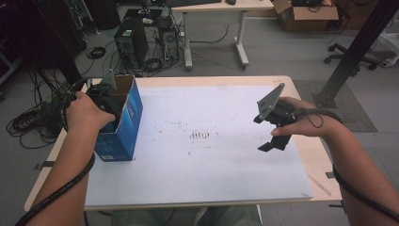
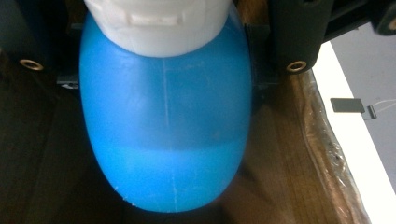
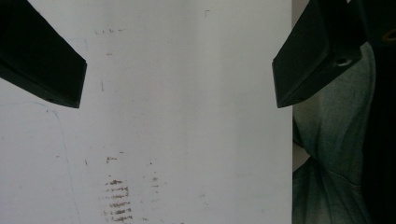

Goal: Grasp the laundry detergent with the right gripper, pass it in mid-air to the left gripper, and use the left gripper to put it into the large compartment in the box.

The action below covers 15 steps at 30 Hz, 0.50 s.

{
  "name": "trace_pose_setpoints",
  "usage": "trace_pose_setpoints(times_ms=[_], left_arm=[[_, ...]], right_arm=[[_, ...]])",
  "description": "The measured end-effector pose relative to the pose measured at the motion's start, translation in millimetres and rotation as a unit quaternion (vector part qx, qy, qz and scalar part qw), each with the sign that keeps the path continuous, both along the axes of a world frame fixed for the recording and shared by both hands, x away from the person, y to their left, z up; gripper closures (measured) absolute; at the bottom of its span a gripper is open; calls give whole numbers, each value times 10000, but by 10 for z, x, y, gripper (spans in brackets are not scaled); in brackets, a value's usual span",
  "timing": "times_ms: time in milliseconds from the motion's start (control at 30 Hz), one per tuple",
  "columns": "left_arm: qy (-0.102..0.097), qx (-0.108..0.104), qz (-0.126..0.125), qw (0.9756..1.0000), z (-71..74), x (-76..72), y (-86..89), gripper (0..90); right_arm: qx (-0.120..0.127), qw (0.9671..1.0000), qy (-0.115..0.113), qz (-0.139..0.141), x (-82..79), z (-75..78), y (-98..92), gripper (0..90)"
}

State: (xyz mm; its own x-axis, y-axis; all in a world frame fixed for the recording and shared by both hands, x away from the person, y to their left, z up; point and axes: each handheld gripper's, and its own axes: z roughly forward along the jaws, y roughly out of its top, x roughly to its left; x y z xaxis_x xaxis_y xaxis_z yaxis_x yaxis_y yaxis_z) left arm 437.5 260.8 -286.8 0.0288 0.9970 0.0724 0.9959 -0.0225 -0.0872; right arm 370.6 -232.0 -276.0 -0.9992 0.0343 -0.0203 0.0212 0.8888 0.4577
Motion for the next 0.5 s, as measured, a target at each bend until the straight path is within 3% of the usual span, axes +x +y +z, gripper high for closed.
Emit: trace_pose_setpoints(times_ms=[400,500], left_arm=[[20,38,-123,9999,7,-13,-26,366],[-54,5,-160,9999,27,-21,-21,357]], right_arm=[[30,10000,-22,-12,-2,-2,-22,29],[34,10000,-20,-15,0,-6,-26,29]])
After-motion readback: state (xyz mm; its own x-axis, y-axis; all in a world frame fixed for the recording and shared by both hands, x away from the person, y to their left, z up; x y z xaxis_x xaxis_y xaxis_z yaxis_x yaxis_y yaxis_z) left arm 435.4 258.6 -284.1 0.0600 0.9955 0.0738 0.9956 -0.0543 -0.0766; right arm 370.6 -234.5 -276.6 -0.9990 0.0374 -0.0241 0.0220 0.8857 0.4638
